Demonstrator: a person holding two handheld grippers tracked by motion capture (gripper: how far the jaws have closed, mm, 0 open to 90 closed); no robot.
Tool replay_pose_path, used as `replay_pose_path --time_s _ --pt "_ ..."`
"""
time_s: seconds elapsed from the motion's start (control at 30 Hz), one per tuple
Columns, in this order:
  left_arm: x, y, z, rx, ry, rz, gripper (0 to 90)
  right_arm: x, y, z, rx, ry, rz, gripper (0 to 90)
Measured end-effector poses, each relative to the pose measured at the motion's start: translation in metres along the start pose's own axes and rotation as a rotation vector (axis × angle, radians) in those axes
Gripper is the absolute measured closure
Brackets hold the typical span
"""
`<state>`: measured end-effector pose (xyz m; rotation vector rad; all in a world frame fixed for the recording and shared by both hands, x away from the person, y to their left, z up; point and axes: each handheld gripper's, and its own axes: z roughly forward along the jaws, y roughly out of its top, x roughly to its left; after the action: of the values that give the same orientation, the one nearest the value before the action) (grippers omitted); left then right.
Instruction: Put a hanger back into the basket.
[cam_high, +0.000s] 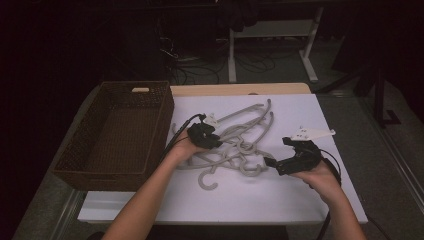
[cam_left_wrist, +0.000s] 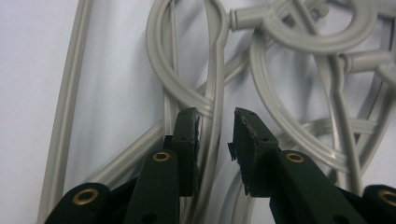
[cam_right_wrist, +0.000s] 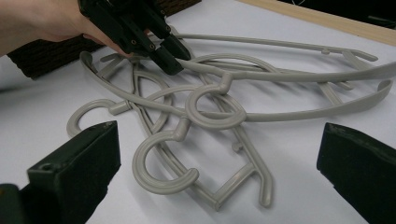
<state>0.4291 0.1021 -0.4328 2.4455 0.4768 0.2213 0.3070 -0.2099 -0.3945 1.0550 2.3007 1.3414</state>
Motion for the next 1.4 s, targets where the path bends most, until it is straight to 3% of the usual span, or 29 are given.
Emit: replay_pose_path --time_s 0.27,0.6,0.77,0.97,1.4 --pt "-0.003 0.0 0.009 0.058 0.004 0.022 71.1 0.001 0.0 0.002 0.005 0.003 -0.004 0.0" --pt "-0.001 0.005 0.01 0.08 0.005 0.043 78.0 0.002 0.0 0.002 0.004 0.005 -0.003 0.0" --pt "-0.005 0.009 0.008 0.063 -0.004 0.087 80.6 0.001 0.0 0.002 0.003 0.004 -0.001 0.0" --pt "-0.007 0.017 0.0 0.036 0.012 0.105 81.2 0.0 0.0 0.001 0.004 0.001 -0.001 0.0" --pt "-0.008 0.043 -0.031 -0.026 0.076 0.105 81.5 -0.001 -0.002 0.001 0.005 -0.004 0.006 0.0"
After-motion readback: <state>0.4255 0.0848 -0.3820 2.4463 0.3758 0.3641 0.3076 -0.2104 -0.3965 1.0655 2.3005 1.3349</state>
